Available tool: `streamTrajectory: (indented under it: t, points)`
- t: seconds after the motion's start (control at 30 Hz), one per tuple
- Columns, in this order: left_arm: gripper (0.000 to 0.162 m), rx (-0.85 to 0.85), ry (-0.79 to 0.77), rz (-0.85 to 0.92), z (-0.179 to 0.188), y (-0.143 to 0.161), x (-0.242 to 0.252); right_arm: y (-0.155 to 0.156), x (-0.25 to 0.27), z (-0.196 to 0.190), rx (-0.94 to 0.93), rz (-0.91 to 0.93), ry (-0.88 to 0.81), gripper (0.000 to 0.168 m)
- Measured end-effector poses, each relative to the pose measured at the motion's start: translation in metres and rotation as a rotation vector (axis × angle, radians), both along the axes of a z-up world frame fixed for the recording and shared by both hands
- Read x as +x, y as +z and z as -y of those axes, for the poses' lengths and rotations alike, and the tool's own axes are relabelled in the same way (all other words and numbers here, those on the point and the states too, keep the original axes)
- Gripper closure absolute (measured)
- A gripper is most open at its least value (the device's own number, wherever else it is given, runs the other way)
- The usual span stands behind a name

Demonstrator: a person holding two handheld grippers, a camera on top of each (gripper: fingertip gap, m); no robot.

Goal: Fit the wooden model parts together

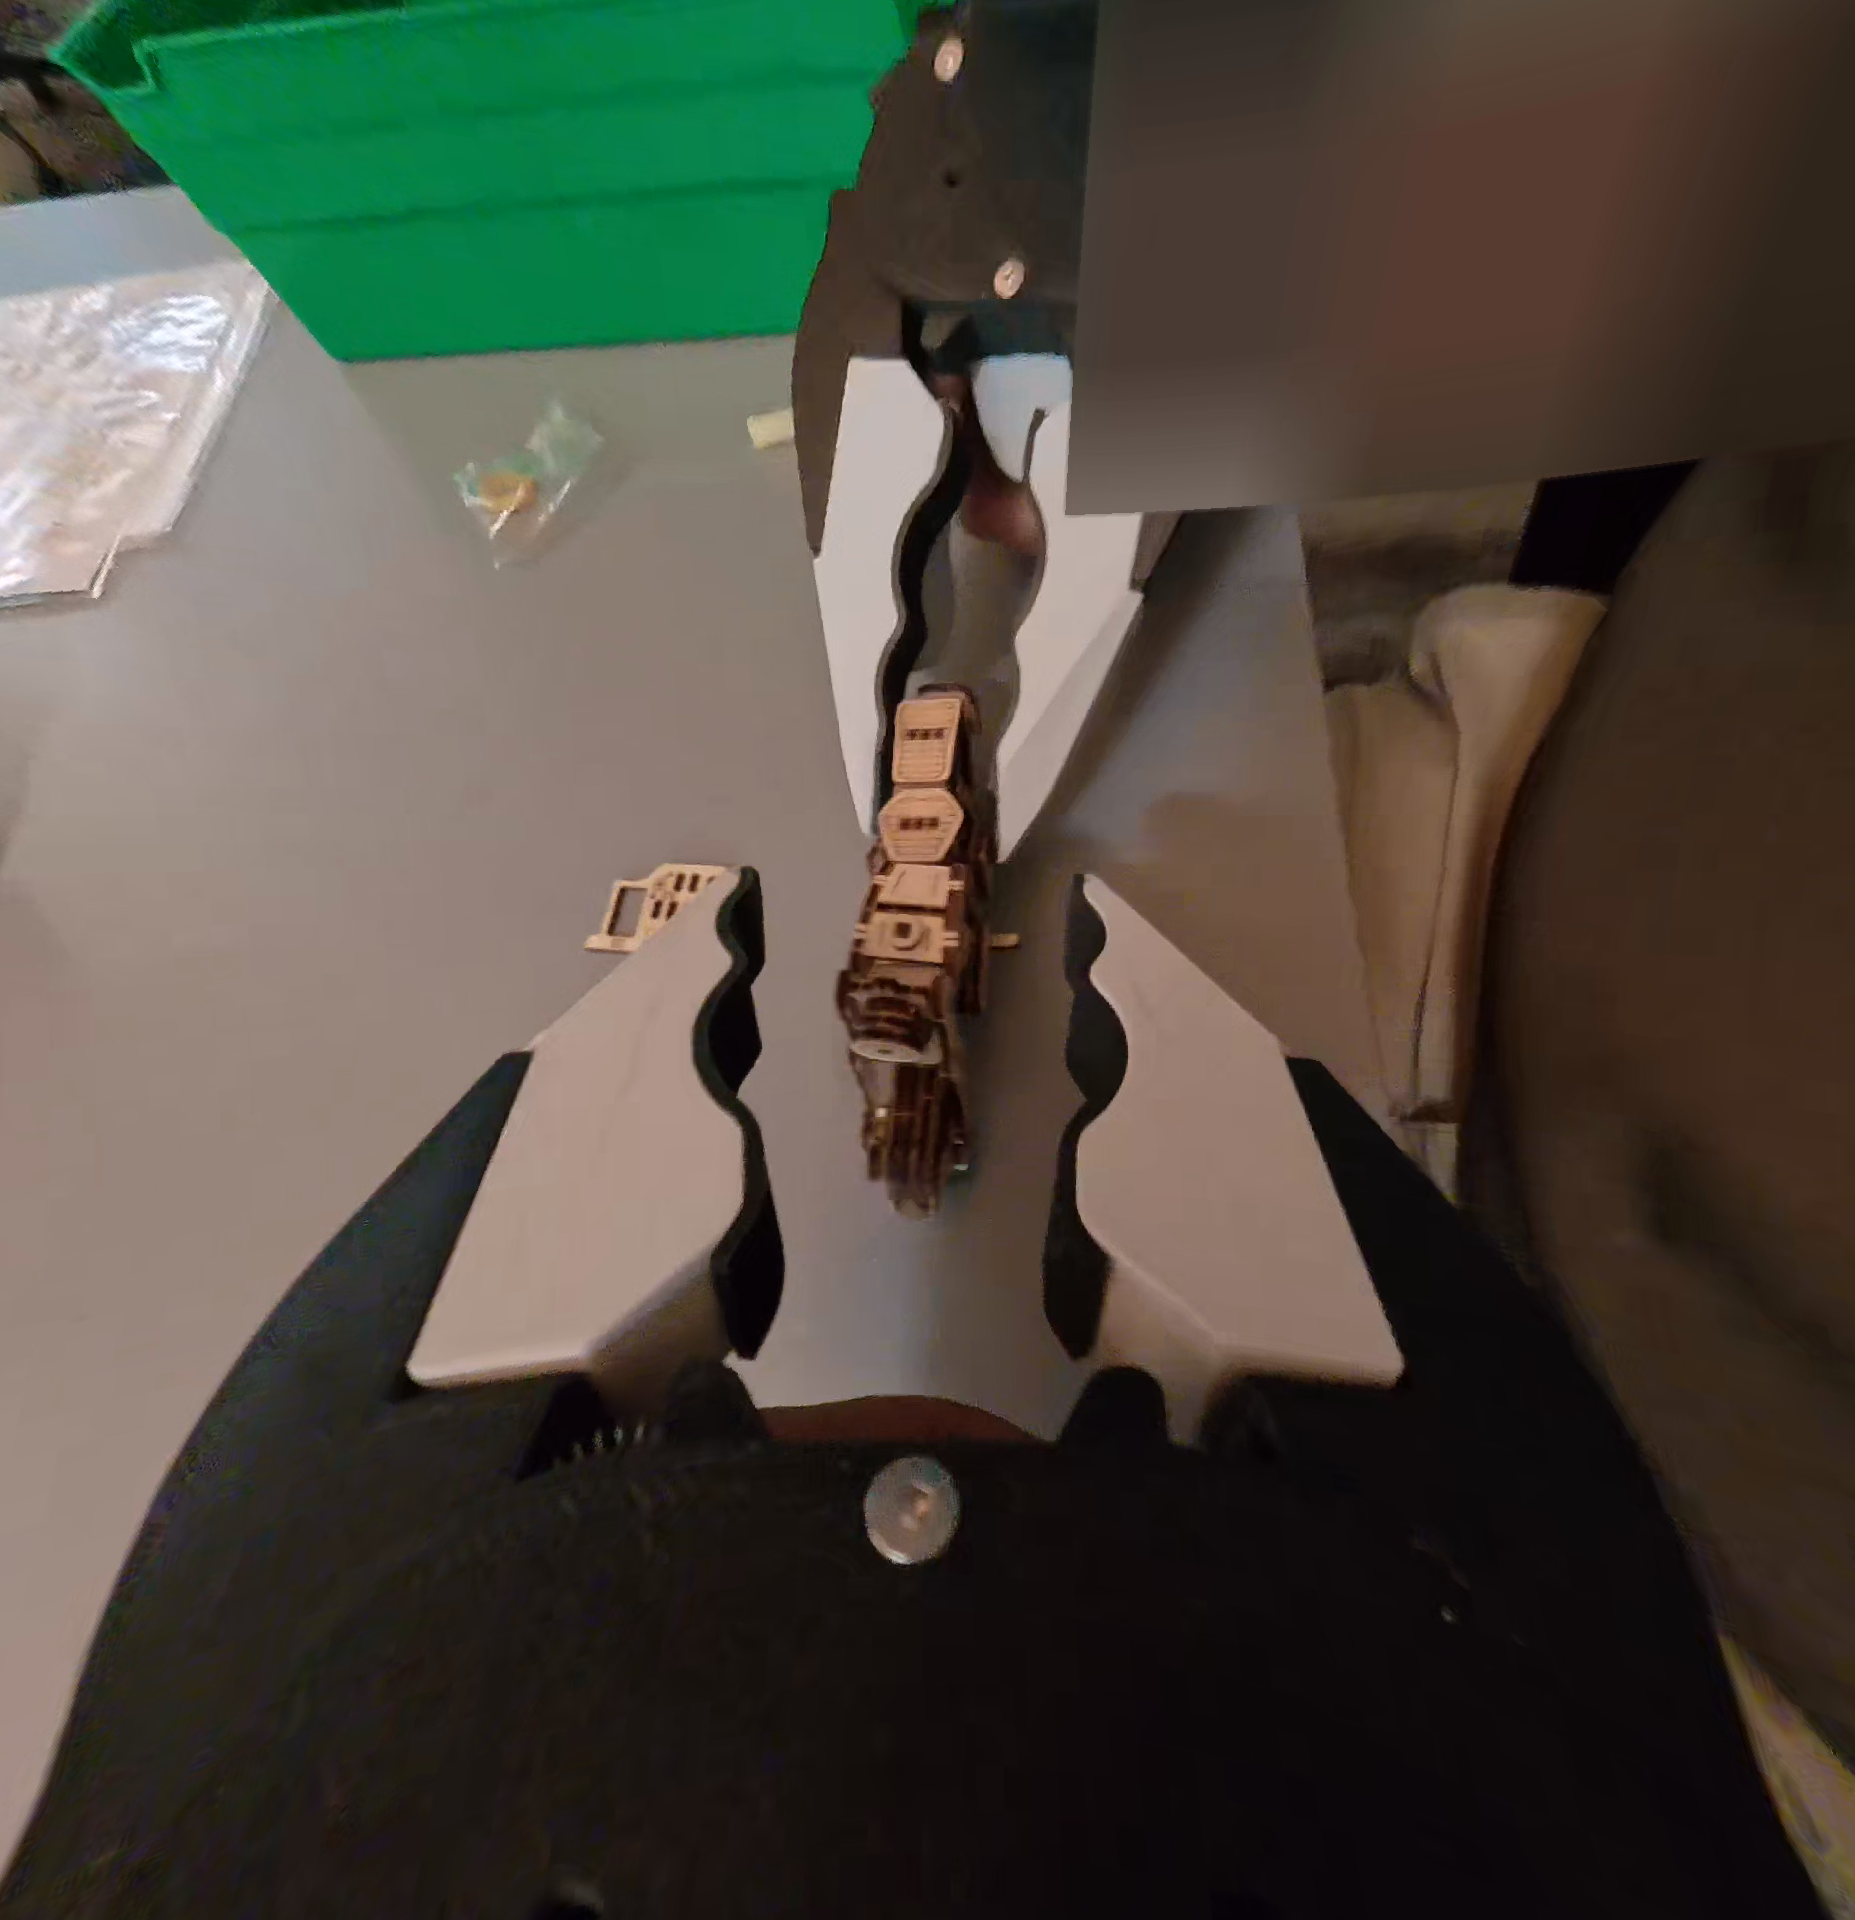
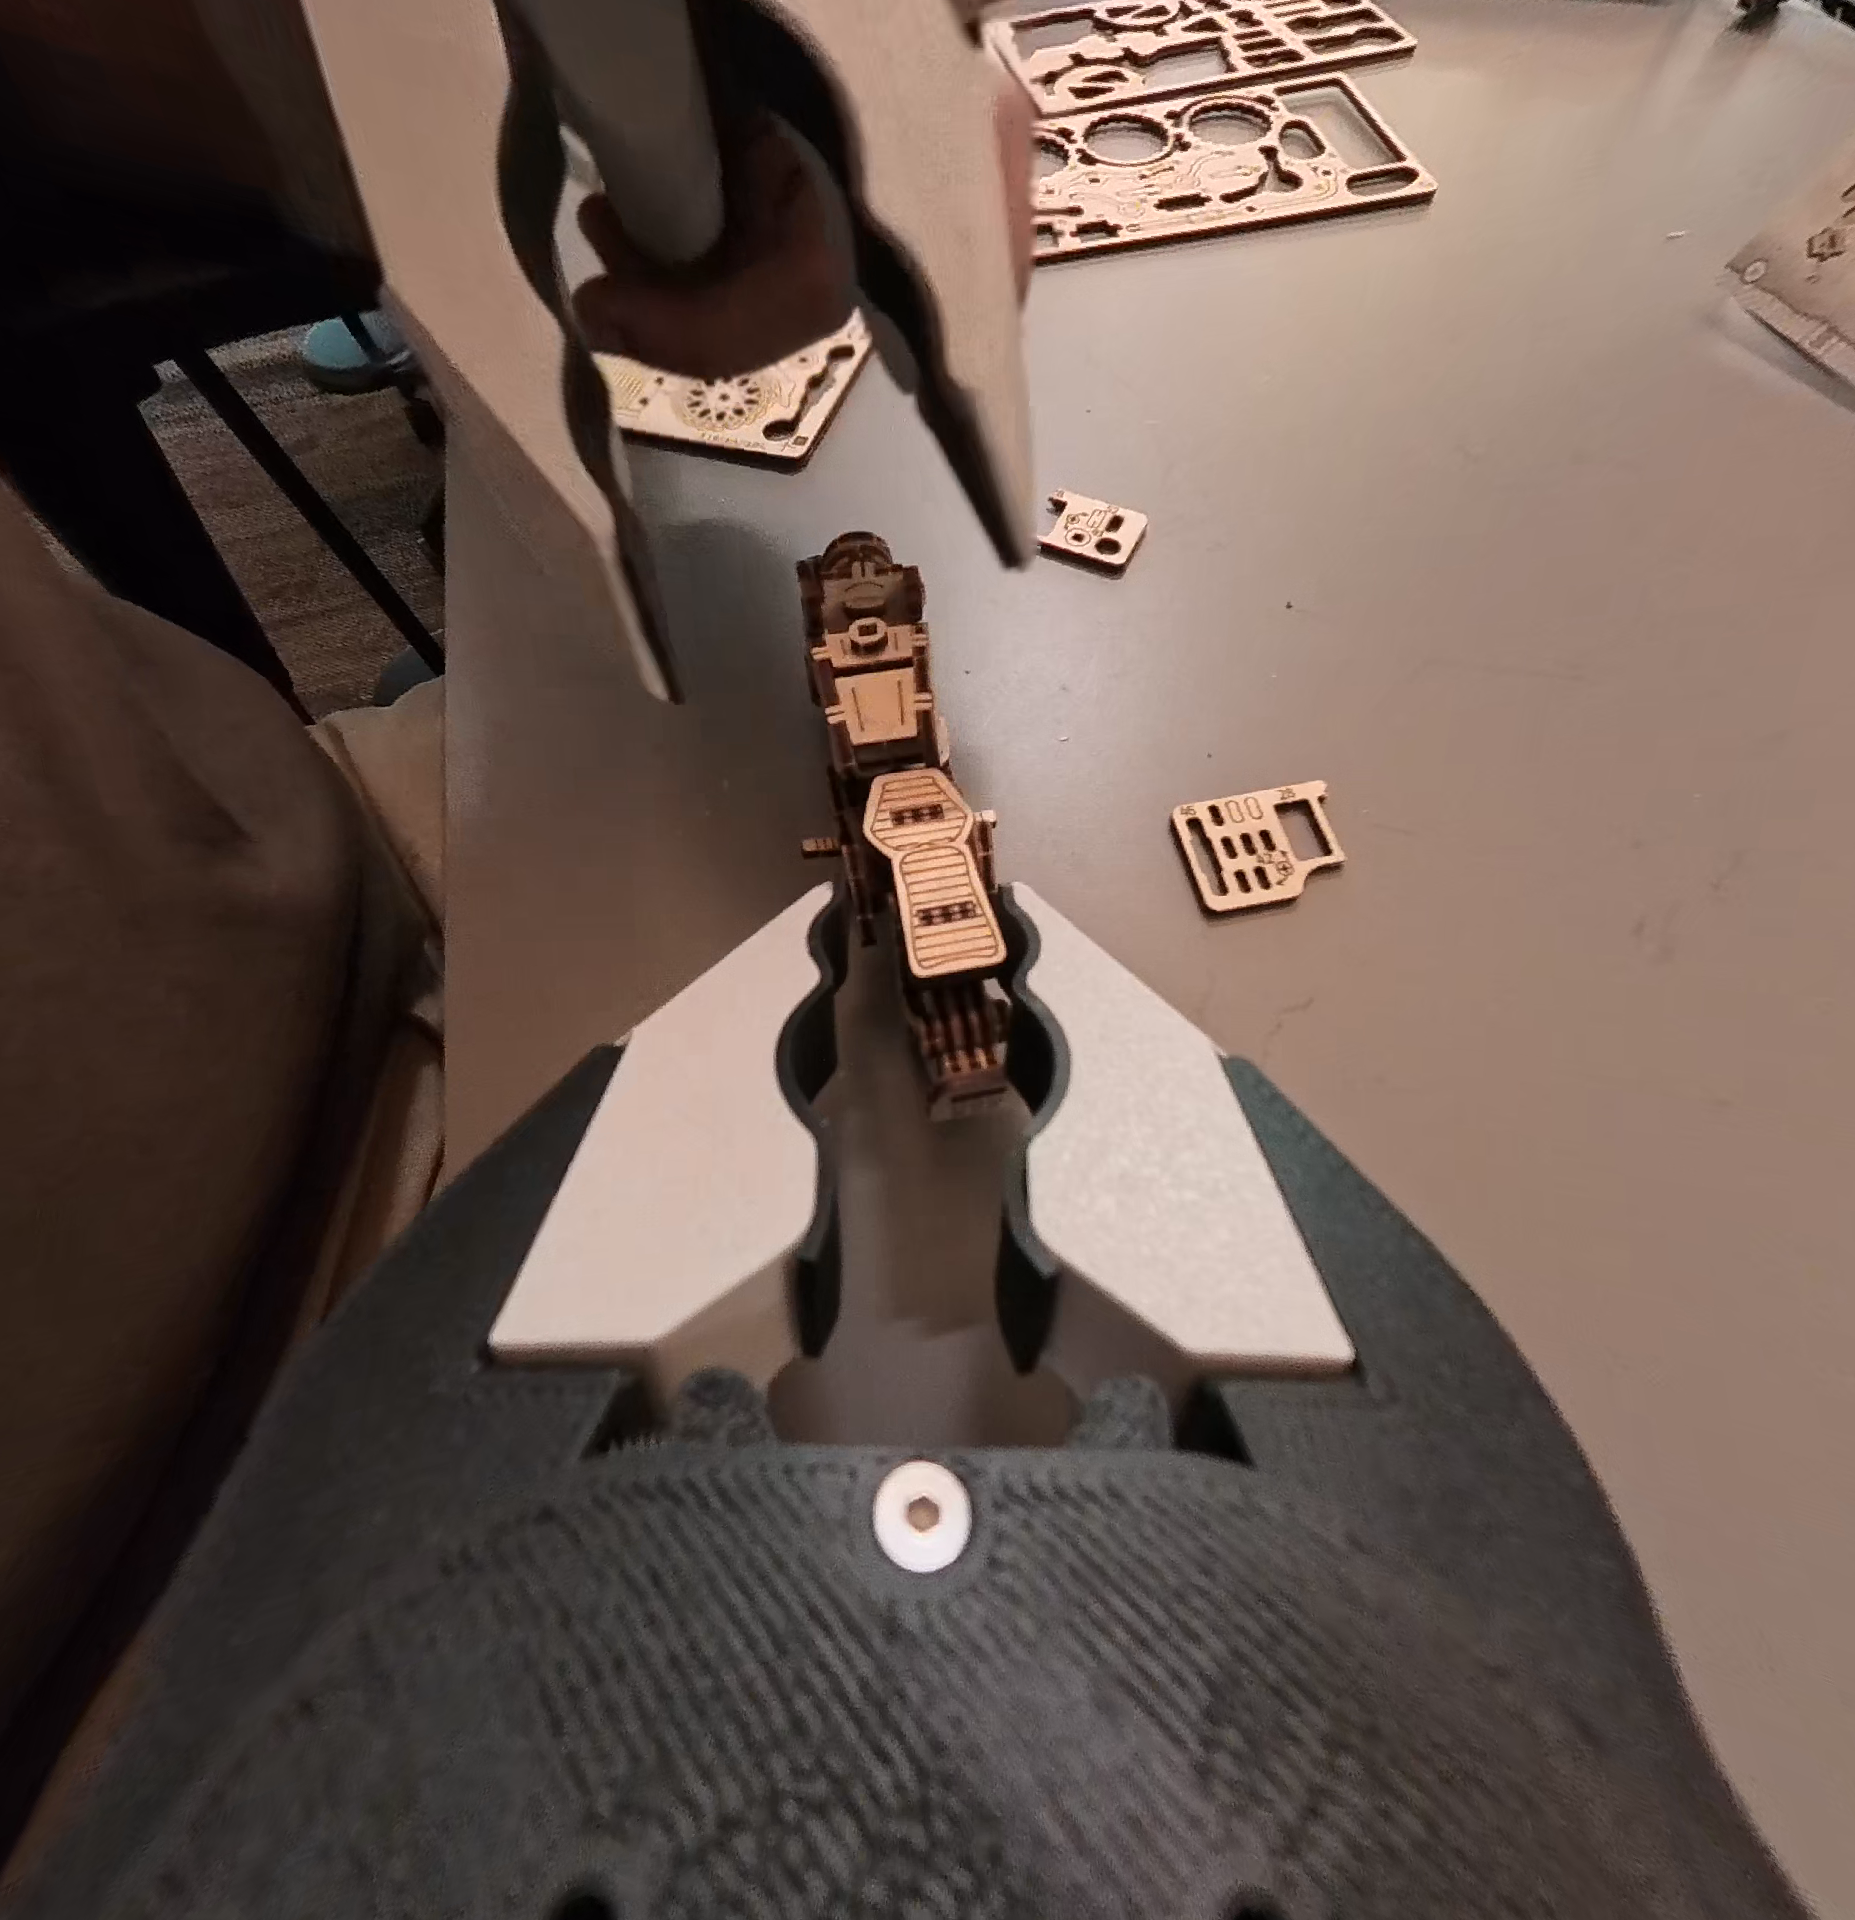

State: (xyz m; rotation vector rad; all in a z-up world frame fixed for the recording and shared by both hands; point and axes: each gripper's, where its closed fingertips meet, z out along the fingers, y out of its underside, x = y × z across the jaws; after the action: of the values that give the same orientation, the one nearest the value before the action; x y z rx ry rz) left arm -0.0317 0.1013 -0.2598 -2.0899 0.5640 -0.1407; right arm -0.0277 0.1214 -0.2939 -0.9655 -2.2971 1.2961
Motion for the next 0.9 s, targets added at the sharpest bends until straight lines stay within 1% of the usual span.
streamTrajectory:
  t: [0.1,0.17,0.3,0.43,0.67,0.77,0.9]
  points:
    - [0.106,-0.092,-0.076,-0.004,-0.001,-0.001,0.004,0.0,0.0,0.0,0.005,-0.005,-0.001,0.142]
    - [0.104,-0.147,-0.118,0.007,0.001,-0.001,0.009,0.0,0.0,0.0,0.007,-0.006,-0.001,0.142]
    - [0.1,-0.189,-0.133,-0.021,0.0,-0.006,0.013,0.0,0.0,0.0,0.009,-0.009,0.0,0.142]
    - [0.1,-0.159,-0.095,-0.064,-0.003,-0.011,0.011,0.0,0.0,0.0,0.008,-0.007,0.001,0.142]
    - [0.109,-0.14,-0.045,-0.083,-0.002,-0.01,0.002,0.0,0.0,0.0,0.008,-0.007,0.0,0.142]
    - [0.112,-0.127,-0.05,-0.067,-0.002,-0.007,0.003,0.0,0.0,0.001,0.008,-0.007,0.001,0.142]
    - [0.116,-0.139,-0.048,-0.077,-0.003,-0.013,0.002,0.0,0.0,0.001,0.009,-0.008,0.003,0.142]
